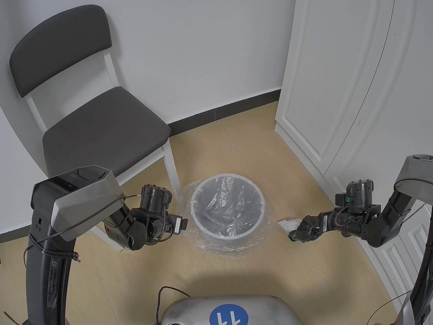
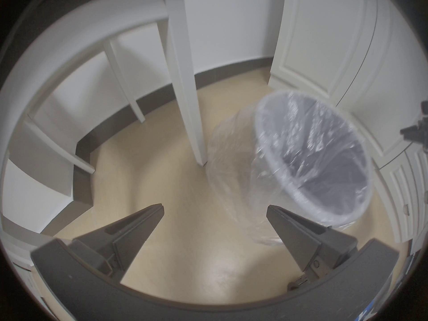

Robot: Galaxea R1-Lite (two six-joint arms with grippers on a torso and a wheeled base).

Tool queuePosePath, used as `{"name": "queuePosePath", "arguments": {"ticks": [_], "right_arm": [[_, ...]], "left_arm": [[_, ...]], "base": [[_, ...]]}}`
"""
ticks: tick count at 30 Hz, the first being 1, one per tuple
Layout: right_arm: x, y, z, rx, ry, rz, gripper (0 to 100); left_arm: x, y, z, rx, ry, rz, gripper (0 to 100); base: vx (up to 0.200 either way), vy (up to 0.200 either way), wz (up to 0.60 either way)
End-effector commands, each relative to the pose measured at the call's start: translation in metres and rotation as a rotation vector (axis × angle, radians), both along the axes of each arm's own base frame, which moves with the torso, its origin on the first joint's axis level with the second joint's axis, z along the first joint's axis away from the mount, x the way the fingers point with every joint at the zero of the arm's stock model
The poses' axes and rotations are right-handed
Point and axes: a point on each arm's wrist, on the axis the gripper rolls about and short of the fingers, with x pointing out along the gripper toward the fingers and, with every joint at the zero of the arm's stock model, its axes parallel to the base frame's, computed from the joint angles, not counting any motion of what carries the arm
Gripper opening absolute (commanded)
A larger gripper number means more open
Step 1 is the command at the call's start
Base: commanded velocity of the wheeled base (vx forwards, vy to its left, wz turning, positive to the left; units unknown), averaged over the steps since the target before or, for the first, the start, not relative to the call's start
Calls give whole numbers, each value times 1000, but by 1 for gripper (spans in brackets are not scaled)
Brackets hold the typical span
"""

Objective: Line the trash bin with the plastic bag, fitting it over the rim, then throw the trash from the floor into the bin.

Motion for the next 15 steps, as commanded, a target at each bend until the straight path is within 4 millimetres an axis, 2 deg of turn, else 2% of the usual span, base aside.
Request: {"name": "queuePosePath", "arguments": {"ticks": [1,3,4,5,8,15], "right_arm": [[-23,38,-16,-51,55,150,100],[-26,45,-21,-51,63,181,100],[-27,53,-35,-74,82,206,100],[-26,54,-39,-83,86,213,100],[-13,59,-63,-199,63,301,100],[17,61,-86,-343,3,405,100]], "left_arm": [[-19,2,5,-31,-23,-29,100],[-21,3,3,-31,-21,-29,100],[-24,4,1,-32,-15,-26,100],[-24,4,1,-36,-15,-25,100],[-26,2,1,-62,-45,-23,100],[-39,-4,-3,-81,-120,-52,100]], "base": [[0,0,0],[0,0,0],[0,0,0],[0,0,0],[0,0,0],[0,0,0]]}}
